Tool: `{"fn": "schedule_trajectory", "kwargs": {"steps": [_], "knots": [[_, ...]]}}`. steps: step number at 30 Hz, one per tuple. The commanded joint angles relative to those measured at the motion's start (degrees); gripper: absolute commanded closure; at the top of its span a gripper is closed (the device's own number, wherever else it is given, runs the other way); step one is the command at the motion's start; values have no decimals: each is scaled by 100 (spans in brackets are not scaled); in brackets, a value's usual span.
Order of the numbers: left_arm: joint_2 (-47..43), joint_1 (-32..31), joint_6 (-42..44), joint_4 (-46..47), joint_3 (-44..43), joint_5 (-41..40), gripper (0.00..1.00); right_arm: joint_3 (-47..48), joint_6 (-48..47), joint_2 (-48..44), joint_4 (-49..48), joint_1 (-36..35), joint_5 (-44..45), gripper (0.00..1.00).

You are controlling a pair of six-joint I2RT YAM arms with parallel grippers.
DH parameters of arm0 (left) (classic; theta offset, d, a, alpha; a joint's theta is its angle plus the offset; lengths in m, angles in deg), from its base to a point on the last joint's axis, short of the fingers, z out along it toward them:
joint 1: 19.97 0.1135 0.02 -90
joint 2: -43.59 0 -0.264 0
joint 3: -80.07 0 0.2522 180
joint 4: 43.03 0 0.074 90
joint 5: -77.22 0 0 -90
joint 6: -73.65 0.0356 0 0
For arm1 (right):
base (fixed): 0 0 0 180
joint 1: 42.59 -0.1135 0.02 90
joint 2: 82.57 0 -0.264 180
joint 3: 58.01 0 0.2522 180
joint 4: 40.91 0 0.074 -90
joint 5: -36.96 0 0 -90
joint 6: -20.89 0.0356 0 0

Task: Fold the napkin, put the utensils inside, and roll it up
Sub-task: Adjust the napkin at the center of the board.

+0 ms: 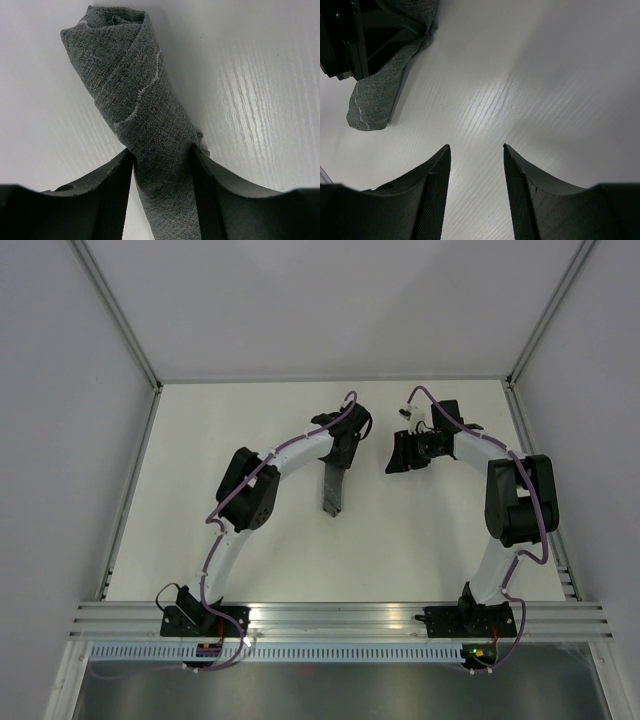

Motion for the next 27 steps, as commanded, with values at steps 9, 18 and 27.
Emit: {"fn": "schedule_trajectory", "kwargs": {"steps": [9,18,27], "knots": [[354,-62,-249,-320,145,216,38,-96,-94,-215,-45,18,157,48],[302,-44,-284,-163,347,278,37,-113,-165,-259,16,18,210,48],[-59,52,-223,172,576,497,35,-113,-235,-303,69,18,280,49]]}}
